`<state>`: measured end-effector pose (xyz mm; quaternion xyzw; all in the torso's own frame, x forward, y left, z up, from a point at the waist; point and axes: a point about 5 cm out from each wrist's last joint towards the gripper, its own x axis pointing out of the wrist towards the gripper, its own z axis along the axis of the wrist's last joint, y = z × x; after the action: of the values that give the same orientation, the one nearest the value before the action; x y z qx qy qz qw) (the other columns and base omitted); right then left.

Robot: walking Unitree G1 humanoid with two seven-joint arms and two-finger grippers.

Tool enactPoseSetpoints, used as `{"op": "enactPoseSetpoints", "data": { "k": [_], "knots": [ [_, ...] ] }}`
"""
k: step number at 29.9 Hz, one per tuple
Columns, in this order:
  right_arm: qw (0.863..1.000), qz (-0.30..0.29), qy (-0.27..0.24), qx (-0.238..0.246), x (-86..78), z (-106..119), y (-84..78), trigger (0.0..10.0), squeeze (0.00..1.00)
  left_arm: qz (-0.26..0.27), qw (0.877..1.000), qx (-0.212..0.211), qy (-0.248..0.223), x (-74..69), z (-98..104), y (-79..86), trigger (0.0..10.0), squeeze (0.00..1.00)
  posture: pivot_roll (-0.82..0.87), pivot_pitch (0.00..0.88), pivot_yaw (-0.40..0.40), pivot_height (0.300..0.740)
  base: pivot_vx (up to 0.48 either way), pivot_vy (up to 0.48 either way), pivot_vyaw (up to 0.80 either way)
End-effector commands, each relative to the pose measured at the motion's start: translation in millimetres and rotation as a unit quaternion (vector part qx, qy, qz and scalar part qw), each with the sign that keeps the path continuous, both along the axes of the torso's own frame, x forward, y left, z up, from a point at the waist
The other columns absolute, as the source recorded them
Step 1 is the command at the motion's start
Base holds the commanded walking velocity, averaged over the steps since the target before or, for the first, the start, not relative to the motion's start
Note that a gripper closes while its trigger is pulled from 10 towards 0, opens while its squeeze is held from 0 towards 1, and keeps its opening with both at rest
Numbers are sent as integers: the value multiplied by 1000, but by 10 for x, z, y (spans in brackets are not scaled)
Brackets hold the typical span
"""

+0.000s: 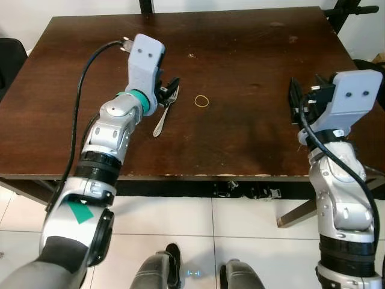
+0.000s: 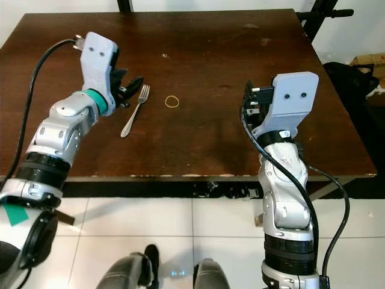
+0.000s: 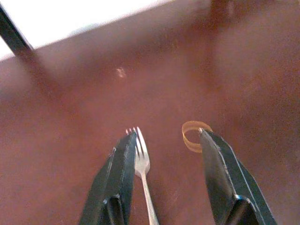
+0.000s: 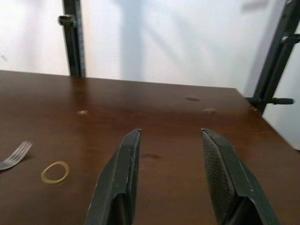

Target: Setting the table

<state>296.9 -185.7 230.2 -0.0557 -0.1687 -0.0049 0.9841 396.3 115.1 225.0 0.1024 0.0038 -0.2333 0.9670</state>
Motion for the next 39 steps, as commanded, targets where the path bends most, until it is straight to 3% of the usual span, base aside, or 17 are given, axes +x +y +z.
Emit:
{"op": "enactPoseSetpoints", "data": {
  "k": [1,5,7,14,19,25,31,39],
  "knots": [
    [1000,22,6,2,6,-7,72,10000,0,5,1000,15,26,24,-98,33,10000,0,-66,122,126,740,0,0,0],
    [998,55,8,-7,31,8,190,10000,0,26,998,5,54,74,-188,57,10000,0,-63,158,114,740,0,0,0],
    [995,95,2,-36,91,98,317,10000,0,56,995,-18,82,105,-302,87,10000,0,-77,187,91,740,0,0,0],
    [994,99,2,-42,166,158,283,10000,0,57,994,-36,81,99,-326,85,10000,0,-71,221,53,740,0,0,0],
    [994,102,3,-43,154,173,277,10000,0,37,998,-42,29,120,-131,33,10000,0,-68,248,50,740,0,0,0],
    [994,103,3,-40,142,179,288,10000,0,17,998,-49,23,151,-39,-27,10000,0,-68,265,60,740,0,0,0],
    [994,105,5,-38,122,170,309,10000,0,10,998,-56,32,169,-6,-75,10000,0,-71,290,73,740,0,0,0],
    [994,107,18,-31,44,102,349,10000,0,2,996,-44,74,168,-122,-223,10000,0,-84,323,88,740,0,0,0]
  ]
}}
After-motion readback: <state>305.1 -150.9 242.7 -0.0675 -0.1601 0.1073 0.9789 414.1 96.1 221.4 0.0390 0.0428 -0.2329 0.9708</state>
